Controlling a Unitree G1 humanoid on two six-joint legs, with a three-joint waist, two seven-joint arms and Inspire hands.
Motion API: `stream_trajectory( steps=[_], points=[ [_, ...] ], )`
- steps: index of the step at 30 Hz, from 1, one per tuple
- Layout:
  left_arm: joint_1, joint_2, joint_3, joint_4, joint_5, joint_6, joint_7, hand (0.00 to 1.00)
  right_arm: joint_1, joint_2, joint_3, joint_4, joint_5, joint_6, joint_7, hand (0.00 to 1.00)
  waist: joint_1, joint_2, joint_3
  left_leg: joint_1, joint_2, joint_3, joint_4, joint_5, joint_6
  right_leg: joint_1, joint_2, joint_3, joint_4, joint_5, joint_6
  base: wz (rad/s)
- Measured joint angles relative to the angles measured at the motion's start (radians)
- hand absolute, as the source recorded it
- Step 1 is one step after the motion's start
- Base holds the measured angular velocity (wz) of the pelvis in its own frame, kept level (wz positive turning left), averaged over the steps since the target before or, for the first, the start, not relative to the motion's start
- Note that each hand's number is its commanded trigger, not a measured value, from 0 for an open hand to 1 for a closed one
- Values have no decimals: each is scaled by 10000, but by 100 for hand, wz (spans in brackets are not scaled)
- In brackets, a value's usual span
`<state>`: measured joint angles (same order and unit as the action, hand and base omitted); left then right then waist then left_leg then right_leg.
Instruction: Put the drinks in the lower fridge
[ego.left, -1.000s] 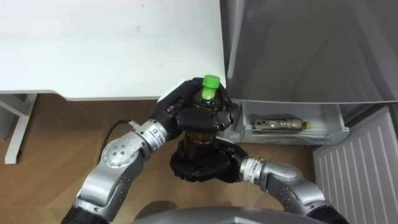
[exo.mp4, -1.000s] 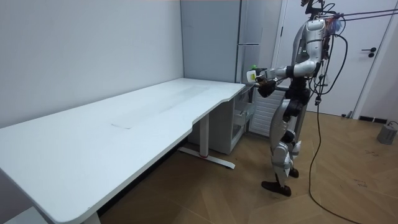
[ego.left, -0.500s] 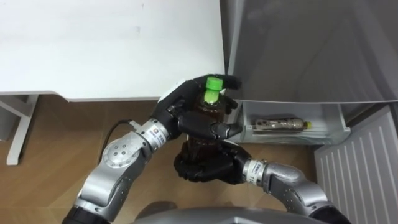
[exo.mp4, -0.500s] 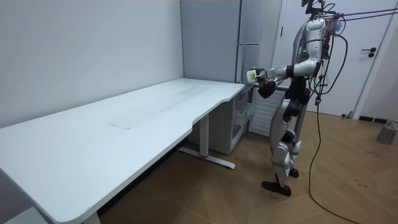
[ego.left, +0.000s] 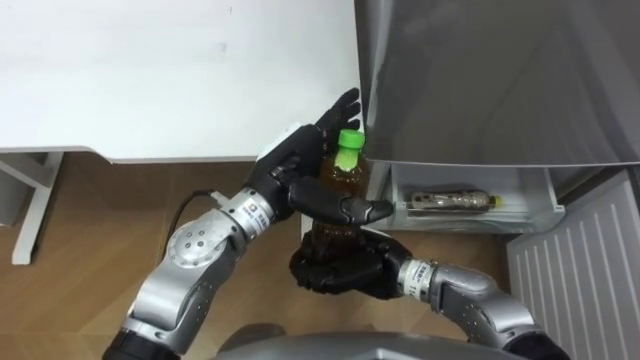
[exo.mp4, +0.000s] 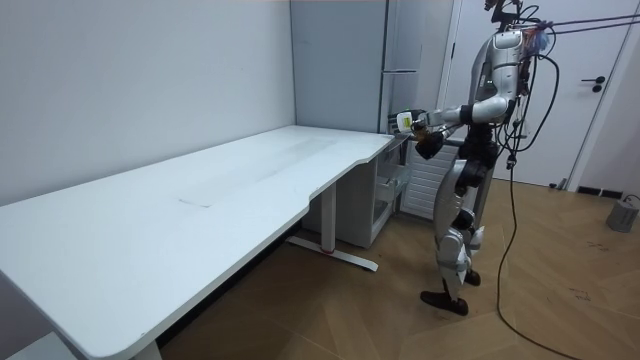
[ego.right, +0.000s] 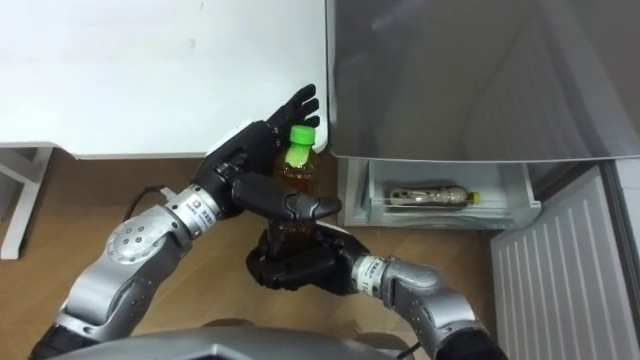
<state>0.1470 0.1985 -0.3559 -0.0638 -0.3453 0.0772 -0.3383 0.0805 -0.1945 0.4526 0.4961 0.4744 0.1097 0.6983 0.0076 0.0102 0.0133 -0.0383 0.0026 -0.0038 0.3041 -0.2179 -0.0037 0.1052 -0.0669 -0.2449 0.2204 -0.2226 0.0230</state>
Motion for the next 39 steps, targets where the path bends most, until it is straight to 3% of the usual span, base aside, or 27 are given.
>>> stream_trajectory(
  steps=[6,9,13,17,23,29,34,39],
  points=[
    [2,35,29,-793,20,-148,242,0,0,-1,-73,0,515,-33,-137,100,11,-82,42,-20,-3,-9,22,0,0,-4,0,2,0,0,0,0],
    [3,1,20,-1395,20,-414,527,0,3,7,-52,102,544,-33,-238,100,40,-97,50,-12,1,-10,15,0,0,-26,4,11,0,0,0,0],
    [6,-10,106,-2123,-113,-809,807,0,34,-1,-55,530,537,-32,-380,100,265,-169,36,141,0,28,-71,11,-14,23,6,102,1,-1,1,-5],
    [5,-7,487,-2533,-377,-865,1090,0,52,-3,-143,542,474,-33,-463,100,288,-251,16,147,2,43,-31,16,-18,39,5,98,-8,-1,1,-1],
    [5,-116,1656,-2687,-363,-1168,1920,0,351,5,-475,479,314,-39,-505,100,368,-209,22,239,3,3,4,12,-19,167,5,3,-25,0,1,1],
    [2,-339,2735,-3151,-359,-1714,3070,0,581,-20,-962,471,251,-66,-546,100,825,-32,28,517,6,5,-172,19,-30,321,2,-21,-25,-1,2,-2],
    [23,-344,4037,-3306,-117,-2388,4752,0,936,-29,-1793,487,239,-220,-603,100,1071,7,19,738,-43,-2,-367,107,-41,543,-10,-56,-214,-2,1,0],
    [151,-348,4895,-3264,-60,-2507,5908,0,1120,-2,-2185,746,138,-256,-806,100,1215,-55,-27,872,-71,6,-408,126,-43,707,-17,-47,-389,-2,1,0]
  ],
)
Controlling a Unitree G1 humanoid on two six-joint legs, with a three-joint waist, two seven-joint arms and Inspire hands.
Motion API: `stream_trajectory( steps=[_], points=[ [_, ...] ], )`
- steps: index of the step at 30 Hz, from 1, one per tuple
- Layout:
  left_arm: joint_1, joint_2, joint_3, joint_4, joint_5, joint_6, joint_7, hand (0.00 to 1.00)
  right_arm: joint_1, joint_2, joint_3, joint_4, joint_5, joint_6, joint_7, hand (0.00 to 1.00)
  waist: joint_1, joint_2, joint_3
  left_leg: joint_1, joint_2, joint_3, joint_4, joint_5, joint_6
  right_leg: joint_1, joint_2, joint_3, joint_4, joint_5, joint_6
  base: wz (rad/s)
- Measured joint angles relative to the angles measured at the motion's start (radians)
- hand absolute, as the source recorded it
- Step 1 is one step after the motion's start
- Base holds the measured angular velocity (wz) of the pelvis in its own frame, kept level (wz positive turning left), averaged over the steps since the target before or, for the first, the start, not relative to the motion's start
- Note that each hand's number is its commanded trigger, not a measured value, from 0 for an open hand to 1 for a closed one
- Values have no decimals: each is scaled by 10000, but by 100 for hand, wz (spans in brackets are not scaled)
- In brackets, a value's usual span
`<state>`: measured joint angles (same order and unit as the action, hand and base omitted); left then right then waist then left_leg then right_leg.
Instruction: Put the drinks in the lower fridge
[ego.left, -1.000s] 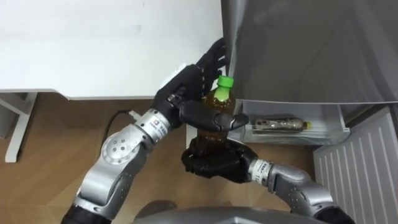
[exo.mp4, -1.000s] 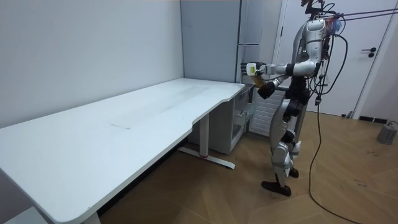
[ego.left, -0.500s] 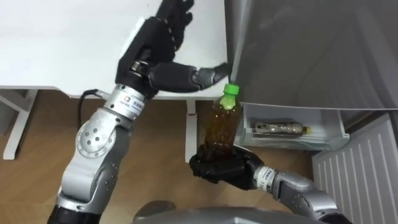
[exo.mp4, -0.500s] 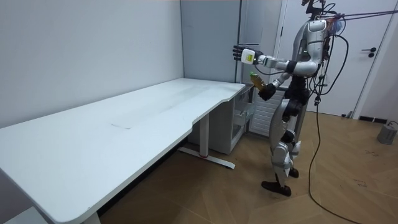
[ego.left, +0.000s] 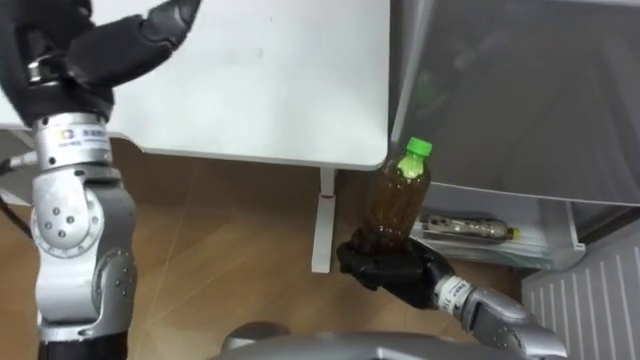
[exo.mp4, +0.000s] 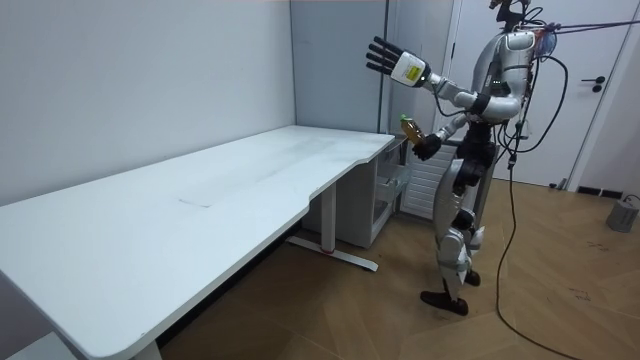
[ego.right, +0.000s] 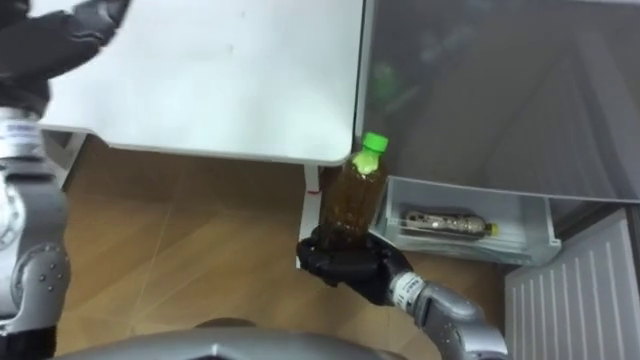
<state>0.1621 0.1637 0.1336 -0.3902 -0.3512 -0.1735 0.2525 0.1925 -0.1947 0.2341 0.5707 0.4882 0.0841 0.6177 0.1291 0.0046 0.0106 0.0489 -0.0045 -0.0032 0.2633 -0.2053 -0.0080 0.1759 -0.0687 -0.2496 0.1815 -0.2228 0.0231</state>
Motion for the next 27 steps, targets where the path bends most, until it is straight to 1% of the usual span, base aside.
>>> stream_trajectory(
  steps=[3,6,8,11,12,13,14,15,17,19,21,24,26,27],
  points=[
    [119,0,118,210,2,0,547,0,186,10,-142,-9,-12,2,-222,100,146,-6,-6,63,-16,-6,-68,0,0,78,-5,-17,-72,1,0,0],
    [473,-1,151,810,-5,17,1028,0,257,20,-176,-10,-46,14,-452,100,207,31,-16,230,-21,-6,-181,-1,-1,211,1,-12,-131,1,1,-1],
    [632,-3,174,1224,-12,109,1329,0,260,25,-208,-45,-47,35,-549,100,263,55,-20,272,-18,-3,-236,1,-4,222,5,0,-130,1,1,-2],
    [711,-3,212,2289,6,158,1764,0,272,35,-209,-93,-43,58,-747,100,410,51,-17,397,-13,28,-290,1,-5,310,5,8,-136,1,1,-2],
    [746,0,195,2806,-22,180,1939,0,270,53,-209,-130,-43,65,-841,100,427,45,-18,392,-18,-2,-293,0,-4,311,3,3,-138,1,1,0],
    [843,1,177,3368,-108,194,2105,0,302,43,-185,-271,15,141,-927,100,454,33,-16,351,-22,4,-292,0,-4,288,1,12,-156,0,2,0],
    [906,2,174,3686,-124,212,2163,0,319,43,-174,-307,110,167,-932,100,451,30,-16,341,-23,7,-285,-1,-4,281,0,17,-168,0,2,0],
    [1064,1,113,4217,-342,262,2305,0,346,68,-129,-315,315,191,-967,100,448,14,-23,338,-24,10,-273,-2,-4,295,1,20,-202,1,2,0],
    [1168,2,-128,5149,-529,351,2461,0,362,79,-79,-314,402,235,-1110,100,471,-6,-39,332,-30,8,-262,-3,-4,325,4,12,-262,6,6,0],
    [1215,6,-571,6565,-530,428,2465,0,346,80,-26,-313,393,240,-1240,100,495,0,-40,318,-29,2,-260,-4,-4,322,6,5,-259,8,7,0],
    [1377,5,-865,7341,-514,503,2444,0,345,28,123,-314,398,244,-1281,100,510,10,-34,302,-29,-5,-285,-4,-4,310,5,-21,-263,8,7,0],
    [1480,5,-1339,8429,-616,694,2329,0,343,3,285,-267,405,288,-1359,100,492,-45,-72,227,-25,20,-319,-4,-6,194,5,-3,-258,8,7,0],
    [1491,20,-1644,9073,-768,797,2161,0,342,-35,499,-265,643,327,-1478,100,492,-58,-73,196,-26,37,-320,-3,-5,161,3,1,-256,12,6,-2],
    [1518,54,-1840,9555,-896,860,2029,0,331,-49,645,-266,805,406,-1537,100,522,-71,-78,236,-25,63,-340,-3,-5,179,2,38,-255,12,6,-9]
  ],
)
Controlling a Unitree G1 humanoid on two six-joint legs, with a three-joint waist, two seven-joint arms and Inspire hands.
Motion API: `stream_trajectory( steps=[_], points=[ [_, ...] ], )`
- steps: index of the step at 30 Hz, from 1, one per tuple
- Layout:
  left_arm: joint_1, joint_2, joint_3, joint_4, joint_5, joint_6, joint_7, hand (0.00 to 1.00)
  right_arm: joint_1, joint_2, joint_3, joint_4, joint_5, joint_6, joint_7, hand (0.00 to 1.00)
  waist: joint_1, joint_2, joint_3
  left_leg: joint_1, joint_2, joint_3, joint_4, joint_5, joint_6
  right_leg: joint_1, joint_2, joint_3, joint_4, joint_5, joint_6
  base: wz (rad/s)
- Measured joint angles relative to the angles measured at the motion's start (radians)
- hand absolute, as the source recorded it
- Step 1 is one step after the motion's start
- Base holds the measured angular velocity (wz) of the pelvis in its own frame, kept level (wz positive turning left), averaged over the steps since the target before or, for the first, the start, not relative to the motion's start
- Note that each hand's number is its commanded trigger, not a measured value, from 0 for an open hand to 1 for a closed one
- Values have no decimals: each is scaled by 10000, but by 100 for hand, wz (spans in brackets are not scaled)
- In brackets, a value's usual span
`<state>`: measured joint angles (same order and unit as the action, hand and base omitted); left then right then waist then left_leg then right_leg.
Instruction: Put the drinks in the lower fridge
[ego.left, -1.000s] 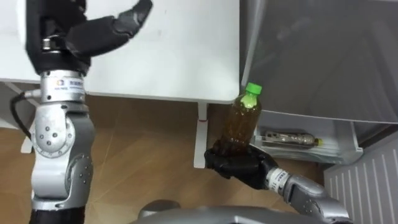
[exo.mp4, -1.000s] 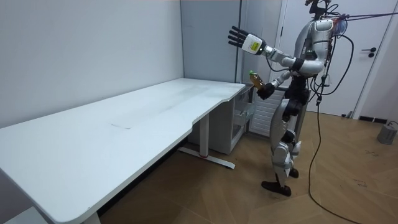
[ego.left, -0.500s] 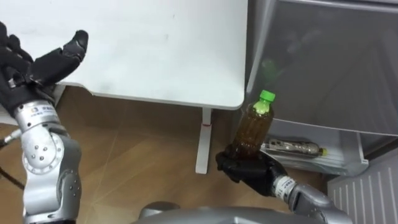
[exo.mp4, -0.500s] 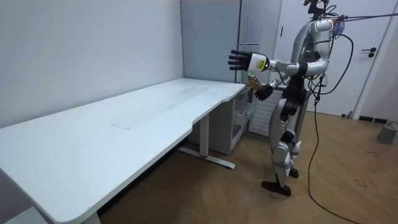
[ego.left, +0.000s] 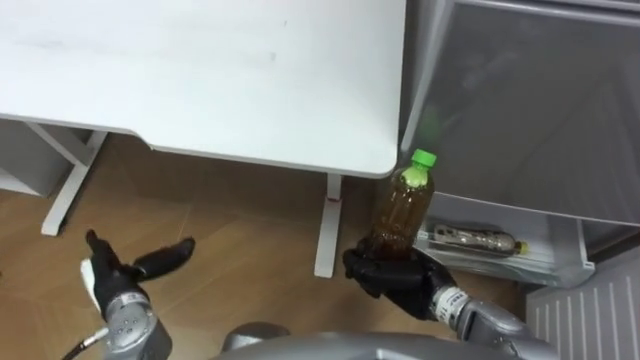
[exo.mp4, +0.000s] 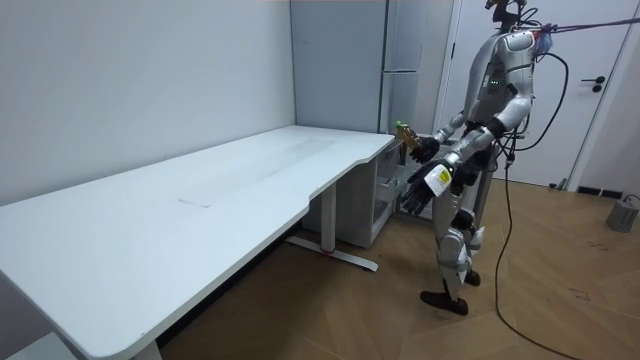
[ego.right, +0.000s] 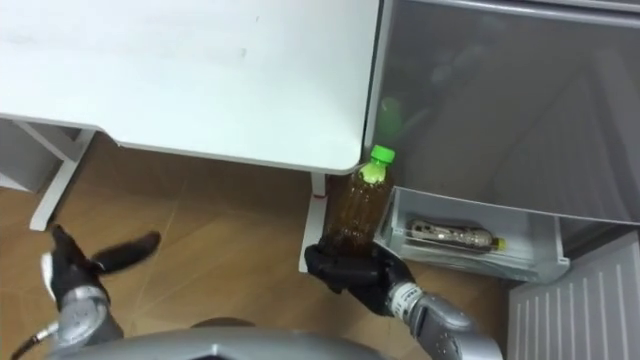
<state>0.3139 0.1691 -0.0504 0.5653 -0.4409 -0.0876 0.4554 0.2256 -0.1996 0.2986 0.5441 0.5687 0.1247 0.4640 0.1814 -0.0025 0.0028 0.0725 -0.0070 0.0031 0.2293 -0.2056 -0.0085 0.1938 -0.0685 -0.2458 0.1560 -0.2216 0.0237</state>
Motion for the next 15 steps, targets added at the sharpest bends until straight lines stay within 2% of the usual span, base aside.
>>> stream_trajectory(
  steps=[5,7,9,11,13,15],
  points=[
    [131,-8,-54,1717,-589,368,-551,0,-9,38,233,-1,246,100,-149,100,-89,-48,41,29,25,98,-71,-6,1,20,-2,14,15,2,1,-4],
    [195,-8,-53,2512,-1237,540,-799,0,-120,-19,232,2,659,308,-283,100,-93,-45,52,28,23,98,-93,-11,7,31,-8,-3,34,2,2,0],
    [309,-8,-36,3100,-1807,610,-1011,0,-150,-43,203,12,1080,311,-298,100,-93,-19,62,78,31,119,-166,-21,11,40,-8,19,42,1,3,-2],
    [385,-16,43,3504,-2128,845,-1235,0,-190,-26,104,33,1151,314,-301,100,-115,-15,65,63,51,162,-163,-28,6,-26,0,67,87,0,4,-7],
    [786,-24,143,3793,-2450,1160,-1587,0,-189,-51,97,34,1149,526,-301,100,-90,3,71,53,75,190,-97,-71,-2,-31,20,118,121,-2,6,-6],
    [898,-29,144,4126,-2430,1437,-1901,0,-188,-53,92,46,1150,699,-302,100,-119,17,70,-35,86,201,24,-112,5,-46,26,113,111,-4,6,2]
  ],
)
